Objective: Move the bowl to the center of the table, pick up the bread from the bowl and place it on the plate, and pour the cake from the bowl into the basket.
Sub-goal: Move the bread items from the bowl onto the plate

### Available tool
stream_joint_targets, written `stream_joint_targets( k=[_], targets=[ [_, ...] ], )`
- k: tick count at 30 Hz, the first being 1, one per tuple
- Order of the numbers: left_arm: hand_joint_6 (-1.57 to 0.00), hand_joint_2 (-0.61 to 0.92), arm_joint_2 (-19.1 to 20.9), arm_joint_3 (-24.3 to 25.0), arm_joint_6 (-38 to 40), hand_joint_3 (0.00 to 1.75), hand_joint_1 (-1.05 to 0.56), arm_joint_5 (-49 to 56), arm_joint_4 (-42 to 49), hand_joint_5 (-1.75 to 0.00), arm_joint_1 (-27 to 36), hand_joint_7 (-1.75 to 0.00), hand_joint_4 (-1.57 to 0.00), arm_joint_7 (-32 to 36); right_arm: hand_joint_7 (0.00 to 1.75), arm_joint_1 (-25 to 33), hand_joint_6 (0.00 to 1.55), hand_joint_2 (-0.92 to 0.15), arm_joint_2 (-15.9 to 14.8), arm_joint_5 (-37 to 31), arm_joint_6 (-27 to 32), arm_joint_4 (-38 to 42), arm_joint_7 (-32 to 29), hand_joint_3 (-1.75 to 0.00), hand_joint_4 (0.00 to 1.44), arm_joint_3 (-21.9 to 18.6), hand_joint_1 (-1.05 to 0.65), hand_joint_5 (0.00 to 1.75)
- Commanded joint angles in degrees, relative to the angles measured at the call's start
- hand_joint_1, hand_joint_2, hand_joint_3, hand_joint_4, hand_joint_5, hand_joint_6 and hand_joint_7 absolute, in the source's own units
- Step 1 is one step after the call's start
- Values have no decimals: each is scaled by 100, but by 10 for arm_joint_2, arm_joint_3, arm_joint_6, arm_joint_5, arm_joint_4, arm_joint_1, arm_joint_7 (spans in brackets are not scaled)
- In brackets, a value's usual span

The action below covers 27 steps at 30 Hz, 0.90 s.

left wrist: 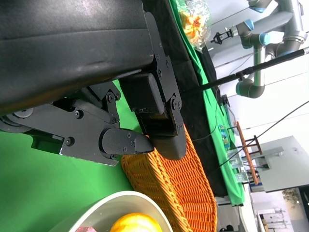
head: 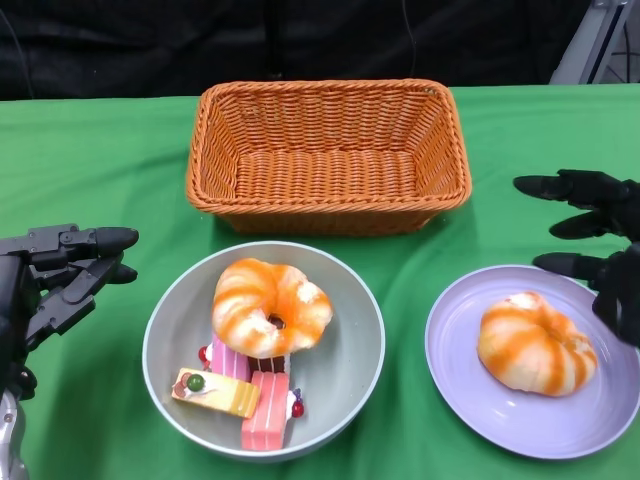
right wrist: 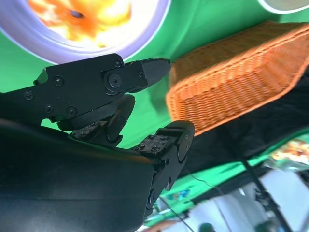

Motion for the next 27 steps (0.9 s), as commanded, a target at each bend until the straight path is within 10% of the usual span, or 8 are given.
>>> stream_joint_targets(
  k=[1,27],
  targets=[
    [-127,92,11,3,-5,28,-15,-1,3,-87,-4,-1,-91,0,3,0,61,-92,12,-7,-43,20,-11,-3,78,-6,-49,13],
    [-127,92,11,3,-6,30,-13,-1,-1,-88,-1,-1,-92,-1,2,-53,69,-86,92,-66,-197,124,-41,0,85,18,-51,9]
  ],
)
